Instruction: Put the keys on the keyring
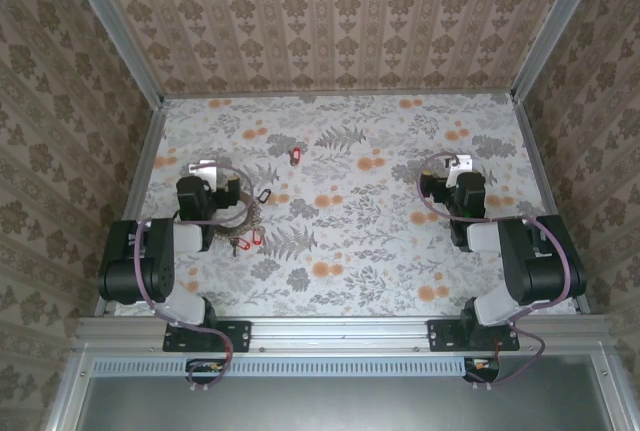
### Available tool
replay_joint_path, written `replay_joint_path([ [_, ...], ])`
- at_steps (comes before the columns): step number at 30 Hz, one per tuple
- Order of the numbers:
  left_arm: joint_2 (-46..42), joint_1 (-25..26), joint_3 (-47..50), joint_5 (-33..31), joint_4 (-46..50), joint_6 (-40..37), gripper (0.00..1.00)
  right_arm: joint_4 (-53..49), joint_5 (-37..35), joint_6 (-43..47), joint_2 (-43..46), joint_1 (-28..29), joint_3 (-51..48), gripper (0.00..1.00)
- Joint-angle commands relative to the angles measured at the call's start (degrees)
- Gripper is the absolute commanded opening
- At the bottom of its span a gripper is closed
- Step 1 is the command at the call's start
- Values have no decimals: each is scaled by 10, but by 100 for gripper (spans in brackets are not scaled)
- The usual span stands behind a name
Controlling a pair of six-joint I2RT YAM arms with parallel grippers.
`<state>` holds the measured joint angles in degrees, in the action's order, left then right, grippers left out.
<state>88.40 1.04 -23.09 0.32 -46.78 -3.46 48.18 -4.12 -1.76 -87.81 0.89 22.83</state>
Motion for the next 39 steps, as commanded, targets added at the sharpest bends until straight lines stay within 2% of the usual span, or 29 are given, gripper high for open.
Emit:
replay_joint_path([
  [1, -4, -5, -4, 13, -15, 0, 100, 6, 9, -2, 3, -1, 6, 100],
  [27, -4, -9, -6, 19, -14, 3, 100, 7, 15, -6, 3, -5, 6, 100],
  [29, -18, -3, -1, 1, -16, 0, 100, -5, -29, -26, 26, -7, 6, 100],
  [31, -79, 26, -13, -72, 69, -3, 100, -100, -70, -45, 75, -11, 25, 100],
  [33, -148, 54, -61, -163, 223, 41, 100, -210, -129, -80, 145, -11, 62, 100],
  [36, -221, 64, -131, -155, 399, 114, 100, -379, -193, -151, 210, -11, 134, 100],
  [38, -257, 59, -174, -151, 505, 177, 100, -494, -258, -256, 233, -12, 176, 100],
  [39, -269, 52, -205, -170, 580, 230, 100, -527, -242, -285, 242, -18, 187, 100],
])
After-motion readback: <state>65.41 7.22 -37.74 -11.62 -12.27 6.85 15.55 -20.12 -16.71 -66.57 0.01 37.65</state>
